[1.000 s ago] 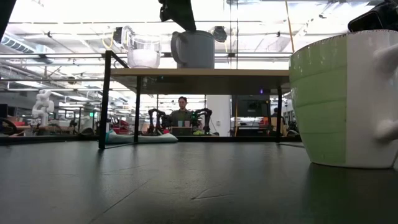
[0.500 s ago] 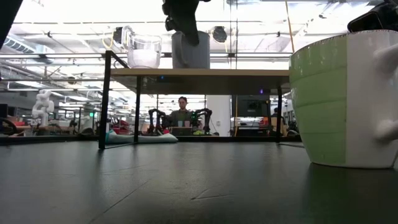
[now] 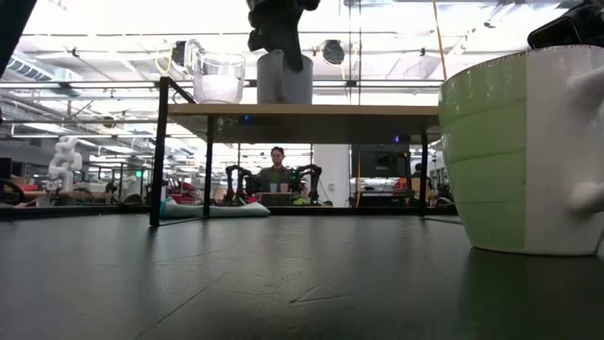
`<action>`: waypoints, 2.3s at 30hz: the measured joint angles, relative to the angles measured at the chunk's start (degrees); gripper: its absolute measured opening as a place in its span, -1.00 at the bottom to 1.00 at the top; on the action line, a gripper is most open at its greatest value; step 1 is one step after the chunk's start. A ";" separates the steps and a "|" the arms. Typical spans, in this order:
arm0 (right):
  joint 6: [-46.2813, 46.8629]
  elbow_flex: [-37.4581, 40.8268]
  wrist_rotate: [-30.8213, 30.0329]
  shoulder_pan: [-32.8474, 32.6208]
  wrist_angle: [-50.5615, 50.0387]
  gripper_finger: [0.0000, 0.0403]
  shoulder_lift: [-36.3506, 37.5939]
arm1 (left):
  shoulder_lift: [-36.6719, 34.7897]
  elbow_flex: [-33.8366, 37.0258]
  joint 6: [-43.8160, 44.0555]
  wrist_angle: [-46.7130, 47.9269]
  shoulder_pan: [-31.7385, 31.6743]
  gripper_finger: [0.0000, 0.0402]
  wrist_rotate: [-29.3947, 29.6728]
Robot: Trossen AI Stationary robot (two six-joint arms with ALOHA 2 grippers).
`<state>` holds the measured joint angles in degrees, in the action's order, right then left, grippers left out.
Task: Stack small to large cups/mugs on shelf
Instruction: Put the gray mug on the shelf, then put the green mug on the shelf
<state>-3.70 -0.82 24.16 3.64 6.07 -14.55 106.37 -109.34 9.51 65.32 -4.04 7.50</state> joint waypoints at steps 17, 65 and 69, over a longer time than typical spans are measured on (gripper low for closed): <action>-0.02 0.00 0.00 0.00 -0.11 -1.00 0.01 | 0.00 -0.02 1.76 -2.51 -0.50 -0.75 -2.98; 0.00 0.00 0.00 0.00 -0.35 -1.00 0.02 | -0.47 -0.04 -2.38 -2.48 -0.41 -0.27 -1.92; 0.01 0.00 0.00 0.00 -0.35 -1.00 0.01 | -2.34 -0.07 -2.35 -2.60 -0.41 -0.26 -1.89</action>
<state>-3.70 -0.82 24.16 3.64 5.72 -14.53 104.03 -109.40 7.16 62.72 -4.45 5.61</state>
